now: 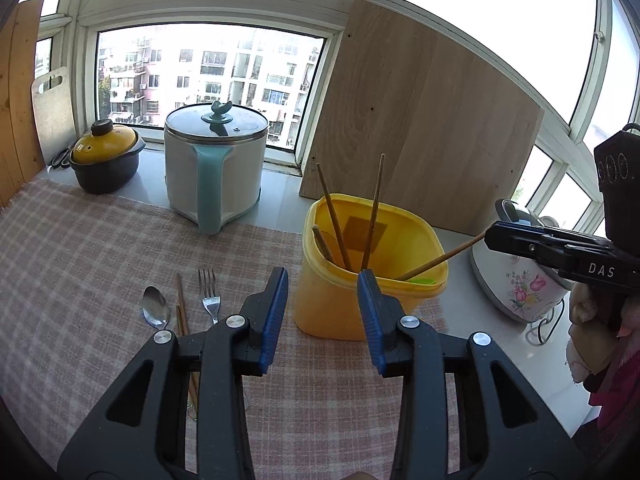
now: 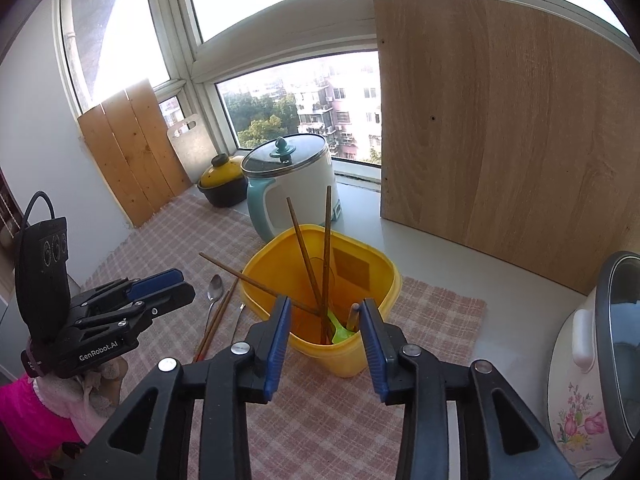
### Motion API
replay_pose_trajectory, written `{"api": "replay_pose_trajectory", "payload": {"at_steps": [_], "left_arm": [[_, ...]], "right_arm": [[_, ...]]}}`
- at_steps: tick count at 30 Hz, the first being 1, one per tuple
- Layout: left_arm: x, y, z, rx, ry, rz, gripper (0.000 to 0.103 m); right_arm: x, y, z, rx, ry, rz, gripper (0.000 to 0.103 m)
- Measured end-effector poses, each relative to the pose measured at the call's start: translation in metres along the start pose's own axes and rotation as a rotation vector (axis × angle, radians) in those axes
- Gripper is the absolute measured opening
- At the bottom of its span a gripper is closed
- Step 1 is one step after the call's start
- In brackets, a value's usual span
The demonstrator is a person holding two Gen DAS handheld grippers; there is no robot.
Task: Organize utensils
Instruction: 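Withdraw both tools and move them down to the spoon and fork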
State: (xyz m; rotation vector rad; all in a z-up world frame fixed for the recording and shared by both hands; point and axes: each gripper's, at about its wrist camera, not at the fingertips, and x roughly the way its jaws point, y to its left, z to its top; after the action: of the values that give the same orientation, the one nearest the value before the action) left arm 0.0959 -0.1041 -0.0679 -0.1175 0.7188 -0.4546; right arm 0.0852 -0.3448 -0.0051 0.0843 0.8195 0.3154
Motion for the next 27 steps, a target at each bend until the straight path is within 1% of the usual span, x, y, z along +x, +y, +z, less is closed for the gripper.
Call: {"api": "replay_pose_trajectory", "payload": {"at_steps": [5, 7, 12, 18, 21, 27], "left_arm": [[-0.019, 0.034, -0.011, -0.018, 0.016, 0.030, 0.036], [-0.023, 0.050, -0.016, -0.035, 0.026, 0.042, 0.036], [-0.028, 0.085, -0.029, -0.047, 0.075, 0.075, 0.036], [-0.013, 0.119, -0.045, -0.054, 0.161, 0.105, 0.036], [-0.003, 0.137, -0.051, -0.084, 0.210, 0.104, 0.036], [0.015, 0.159, -0.053, -0.098, 0.257, 0.097, 0.036]], "right_arm": [[-0.002, 0.014, -0.009, 0.030, 0.003, -0.026, 0.039], [-0.003, 0.022, -0.013, 0.038, 0.002, -0.047, 0.042], [-0.004, 0.038, -0.024, 0.061, 0.013, -0.065, 0.044], [0.003, 0.067, -0.032, 0.051, 0.037, -0.061, 0.044], [0.013, 0.082, -0.036, 0.045, 0.056, -0.057, 0.046], [0.040, 0.114, -0.044, 0.018, 0.094, -0.049, 0.052]]}}
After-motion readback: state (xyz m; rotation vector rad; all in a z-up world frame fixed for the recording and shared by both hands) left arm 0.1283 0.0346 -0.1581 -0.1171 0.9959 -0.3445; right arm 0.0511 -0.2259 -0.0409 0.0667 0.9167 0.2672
